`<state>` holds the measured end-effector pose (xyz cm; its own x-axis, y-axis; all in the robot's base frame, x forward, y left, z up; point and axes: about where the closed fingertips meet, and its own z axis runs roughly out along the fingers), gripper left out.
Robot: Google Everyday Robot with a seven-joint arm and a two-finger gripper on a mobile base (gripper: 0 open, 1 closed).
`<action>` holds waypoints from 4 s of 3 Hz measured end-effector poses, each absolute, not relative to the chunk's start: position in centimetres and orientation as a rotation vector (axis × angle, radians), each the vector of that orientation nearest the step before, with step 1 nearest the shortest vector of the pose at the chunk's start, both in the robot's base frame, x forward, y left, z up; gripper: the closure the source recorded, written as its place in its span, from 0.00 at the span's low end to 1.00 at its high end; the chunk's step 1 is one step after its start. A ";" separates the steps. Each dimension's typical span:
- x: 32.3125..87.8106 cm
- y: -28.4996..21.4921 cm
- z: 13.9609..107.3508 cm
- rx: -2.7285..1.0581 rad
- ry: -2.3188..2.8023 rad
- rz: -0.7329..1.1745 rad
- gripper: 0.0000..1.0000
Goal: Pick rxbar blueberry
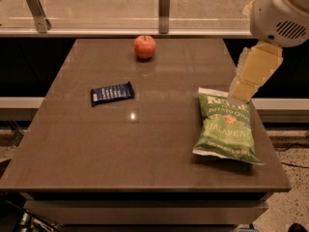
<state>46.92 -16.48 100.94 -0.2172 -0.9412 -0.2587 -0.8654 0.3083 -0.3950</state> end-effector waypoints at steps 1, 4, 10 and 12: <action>48.8 -14.4 100.2 -1.680 2.124 -0.224 0.00; 53.7 -8.0 96.9 -1.931 2.049 -0.197 0.00; 59.9 1.0 89.2 -2.214 1.950 0.010 0.00; 60.0 4.3 86.2 -2.260 1.913 0.019 0.00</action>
Offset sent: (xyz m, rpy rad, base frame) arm 0.0644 0.0663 -0.0322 -0.1092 0.1111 0.1707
